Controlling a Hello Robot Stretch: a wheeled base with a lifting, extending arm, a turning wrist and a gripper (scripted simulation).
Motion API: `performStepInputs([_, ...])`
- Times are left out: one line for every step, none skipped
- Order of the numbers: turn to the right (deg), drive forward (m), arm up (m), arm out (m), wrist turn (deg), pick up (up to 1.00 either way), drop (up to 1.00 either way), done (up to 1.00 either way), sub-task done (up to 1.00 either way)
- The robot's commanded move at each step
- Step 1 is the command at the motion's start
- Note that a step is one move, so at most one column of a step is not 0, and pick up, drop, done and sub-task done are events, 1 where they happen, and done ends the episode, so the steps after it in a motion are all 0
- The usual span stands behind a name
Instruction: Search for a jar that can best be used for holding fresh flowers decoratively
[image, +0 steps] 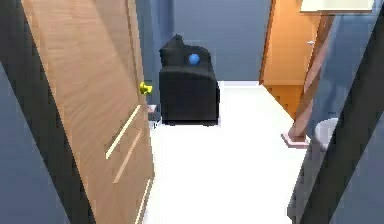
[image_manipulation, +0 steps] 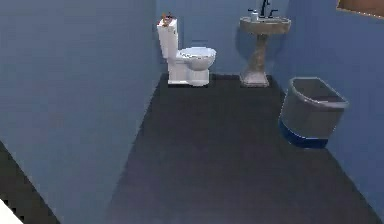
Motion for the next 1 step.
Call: performStepInputs([-45.0, 0.00, 0.00, 0.00, 0.0, 0.00, 0.00, 0.00, 0.00])
